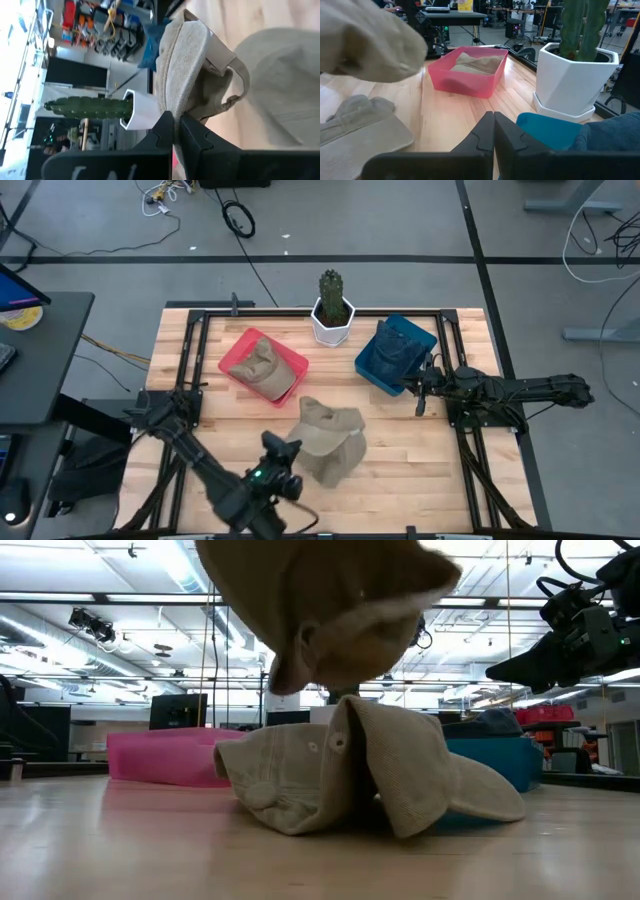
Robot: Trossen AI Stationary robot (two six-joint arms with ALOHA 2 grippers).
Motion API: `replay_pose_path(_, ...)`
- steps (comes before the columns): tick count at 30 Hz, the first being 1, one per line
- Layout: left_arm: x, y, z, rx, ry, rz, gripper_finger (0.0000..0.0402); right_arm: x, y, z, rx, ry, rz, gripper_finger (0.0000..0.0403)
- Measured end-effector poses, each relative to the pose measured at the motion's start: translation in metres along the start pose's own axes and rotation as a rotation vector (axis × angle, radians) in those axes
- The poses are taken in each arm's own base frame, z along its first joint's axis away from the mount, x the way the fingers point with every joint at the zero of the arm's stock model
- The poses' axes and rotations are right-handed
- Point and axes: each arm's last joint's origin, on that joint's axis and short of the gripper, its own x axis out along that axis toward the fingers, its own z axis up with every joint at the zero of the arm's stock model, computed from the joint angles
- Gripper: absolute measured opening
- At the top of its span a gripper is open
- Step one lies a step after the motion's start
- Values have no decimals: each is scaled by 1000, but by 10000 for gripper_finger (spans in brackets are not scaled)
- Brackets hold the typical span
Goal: Pick & Place hat
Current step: Put the left brown cap into the red bin
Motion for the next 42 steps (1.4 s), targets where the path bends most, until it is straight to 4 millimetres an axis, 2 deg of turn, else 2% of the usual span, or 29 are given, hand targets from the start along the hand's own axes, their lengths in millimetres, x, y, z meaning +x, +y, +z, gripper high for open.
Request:
replay_pose_path(6,29,12,2,-35,78,4,12,0,0,0,0,0,0,9)
replay_pose_path(11,43,25,-1,-150,154,-70,12,0,0,0,0,0,0,9)
replay_pose_path(16,37,48,-5,-179,159,-133,12,0,0,0,0,0,0,9)
replay_pose_path(20,16,92,-18,-252,97,-149,12,0,0,0,0,0,0,9)
replay_pose_path(25,-20,159,-50,-434,-33,-84,11,0,0,0,0,0,0,9)
replay_pose_path(29,-39,195,-85,-553,-99,-56,11,0,0,0,0,0,0,9)
replay_pose_path(36,-45,219,-157,-708,-129,-43,11,0,0,0,0,0,0,9)
replay_pose_path(39,-45,219,-186,-793,-170,8,11,0,0,0,0,0,0,9)
replay_pose_path(42,-42,213,-205,-871,-191,26,11,0,0,0,0,0,0,9)
